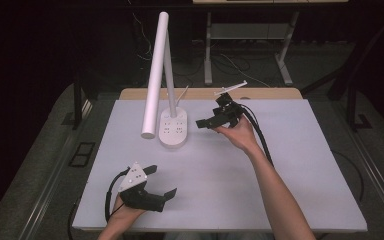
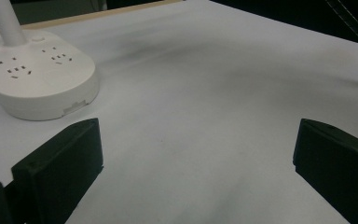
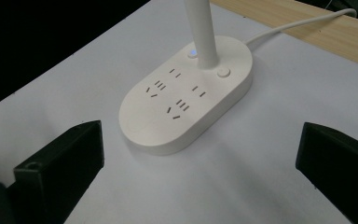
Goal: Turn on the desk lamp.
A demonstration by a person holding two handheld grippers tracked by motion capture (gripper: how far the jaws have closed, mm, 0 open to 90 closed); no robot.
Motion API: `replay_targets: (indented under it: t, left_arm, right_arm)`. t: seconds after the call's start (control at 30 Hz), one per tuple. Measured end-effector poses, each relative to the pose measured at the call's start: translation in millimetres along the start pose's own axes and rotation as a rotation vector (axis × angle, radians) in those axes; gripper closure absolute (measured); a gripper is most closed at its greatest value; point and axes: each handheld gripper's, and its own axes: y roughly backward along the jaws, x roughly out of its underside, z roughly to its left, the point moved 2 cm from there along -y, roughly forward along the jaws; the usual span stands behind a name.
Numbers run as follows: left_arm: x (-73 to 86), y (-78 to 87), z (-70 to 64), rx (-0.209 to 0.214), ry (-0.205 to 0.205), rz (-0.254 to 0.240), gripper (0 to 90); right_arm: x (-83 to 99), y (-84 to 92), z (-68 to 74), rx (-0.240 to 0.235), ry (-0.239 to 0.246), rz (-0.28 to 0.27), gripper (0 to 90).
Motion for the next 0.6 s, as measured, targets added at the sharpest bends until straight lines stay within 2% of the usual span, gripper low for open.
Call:
replay_targets:
  t: [0.3, 0.4, 0.53, 0.57, 0.6]
  left_arm:
    - [-0.4, 0.5, 0.1, 0.008, -0.002, -0.003, 0.4]
    - [-0.2, 0.6, -0.2, 0.010, 0.009, -0.004, 0.4]
    - [-0.4, 0.5, -0.4, 0.013, 0.009, -0.006, 0.4]
    - [-0.5, 0.8, -0.4, 0.012, 0.008, -0.007, 0.5]
    - [-0.5, 0.8, -0.4, 0.012, 0.008, -0.007, 0.4]
  right_arm:
    - [-17.8, -19.8, -3.8, 0.014, -0.008, 0.001, 0.3]
    - [-20.8, -25.4, -4.0, 0.016, -0.012, 0.004, 0.3]
    - [-24.9, -41.7, -5.8, 0.002, -0.021, 0.006, 10.2]
    - [-25.2, -45.1, -6.0, -0.003, -0.022, 0.008, 16.5]
    - [-25.5, -48.1, -6.6, -0.003, -0.019, 0.006, 16.7]
